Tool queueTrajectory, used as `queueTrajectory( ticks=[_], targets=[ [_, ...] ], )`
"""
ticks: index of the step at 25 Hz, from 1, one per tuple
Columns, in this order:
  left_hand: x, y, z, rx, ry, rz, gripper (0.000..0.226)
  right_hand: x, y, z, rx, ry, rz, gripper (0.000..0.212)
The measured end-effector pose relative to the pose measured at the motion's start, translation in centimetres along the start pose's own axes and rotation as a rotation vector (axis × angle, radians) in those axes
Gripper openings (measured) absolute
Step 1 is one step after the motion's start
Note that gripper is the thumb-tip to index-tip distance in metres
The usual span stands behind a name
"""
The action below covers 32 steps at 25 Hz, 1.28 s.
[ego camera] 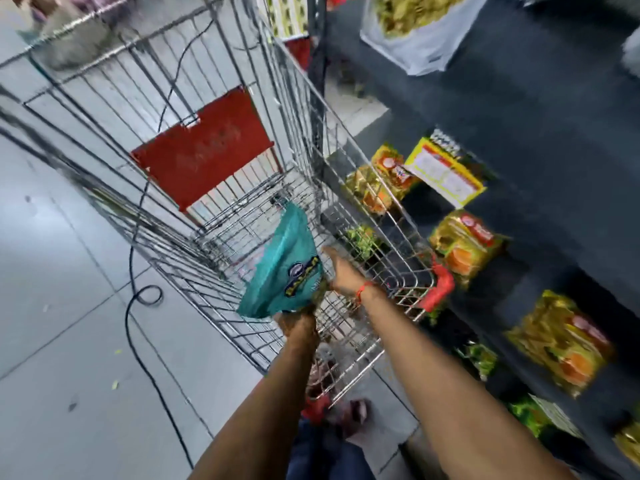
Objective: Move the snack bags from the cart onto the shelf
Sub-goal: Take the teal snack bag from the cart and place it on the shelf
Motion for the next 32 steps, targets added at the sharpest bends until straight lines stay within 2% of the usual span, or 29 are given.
queueTrajectory(
  ticks=[2,5,7,8,9,10,11,12,13,15,16,18,20,22,25,29,32],
  targets=[
    [1.9,-1.0,-0.1,0.181,0.103,-0.12,0.039,-0.7,0.1,1.5,-0.031,-0.03,-0.037,0.083],
    [2.2,-0.2,0.1,0.203,0.074,-0.149,0.048,-0.3,0.8,3.1,-0.078,-0.02,-0.102,0.063],
    [1.3,-0.3,0.4,0.215,-0.012,-0.177,0.034,0.0,0.8,3.1,-0.062,-0.001,-0.099,0.043],
    [1.3,0.2,0.4,0.161,-0.026,-0.195,0.019,-0.1,0.8,2.8,-0.06,0.0,-0.104,0.042],
    [1.5,0.7,0.0,0.099,-0.023,-0.138,0.016,-0.1,0.7,2.5,-0.057,-0.016,-0.114,0.051],
    [2.0,0.7,-0.5,0.086,-0.008,-0.06,0.016,-0.1,0.3,2.2,-0.052,-0.039,-0.085,0.067],
    [3.0,0.1,-0.9,0.113,0.073,-0.033,0.005,-0.4,-0.3,1.3,-0.031,-0.054,-0.051,0.079],
    [4.7,-0.7,-1.7,0.122,0.178,-0.057,0.02,-0.2,-1.1,0.2,-0.017,-0.039,0.008,0.081],
    [6.4,-0.8,-2.7,0.077,0.3,-0.04,0.039,-0.1,-2.4,-0.8,0.033,-0.044,0.06,0.073],
    [9.9,-0.4,-5.7,-0.106,0.464,-0.042,0.052,-0.6,-4.9,-4.0,0.122,-0.038,0.191,0.048],
    [11.7,-0.1,-7.5,-0.204,0.537,-0.013,0.052,-1.6,-6.3,-5.7,0.16,-0.082,0.227,0.049],
    [14.8,0.3,-10.7,-0.358,0.645,0.003,0.053,-4.4,-9.0,-9.2,0.27,-0.236,0.238,0.068],
    [18.1,0.9,-15.0,-0.495,0.736,0.004,0.053,-7.1,-12.3,-13.6,0.414,-0.359,0.262,0.06],
    [21.2,1.9,-20.1,-0.601,0.835,0.026,0.043,-8.6,-15.5,-18.3,0.564,-0.418,0.331,0.052],
    [24.6,5.1,-27.1,-0.789,0.97,0.046,0.039,-10.0,-20.3,-25.1,0.784,-0.528,0.358,0.054],
    [26.8,12.8,-33.5,-1.051,0.996,0.148,0.035,-7.3,-26.6,-29.4,1.002,-0.526,0.551,0.072],
    [27.3,19.5,-36.3,-1.139,1.023,0.291,0.032,-4.5,-30.8,-31.1,1.119,-0.496,0.587,0.084]
  ],
)
Point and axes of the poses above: each hand's wrist, its own z-axis towards the middle knuckle, its own y-axis out of the palm, x = y × z, the point moved 10 cm from there along z, towards the middle knuckle, and after that the axes turned 2 degrees about -y, right-handed, at the moved point
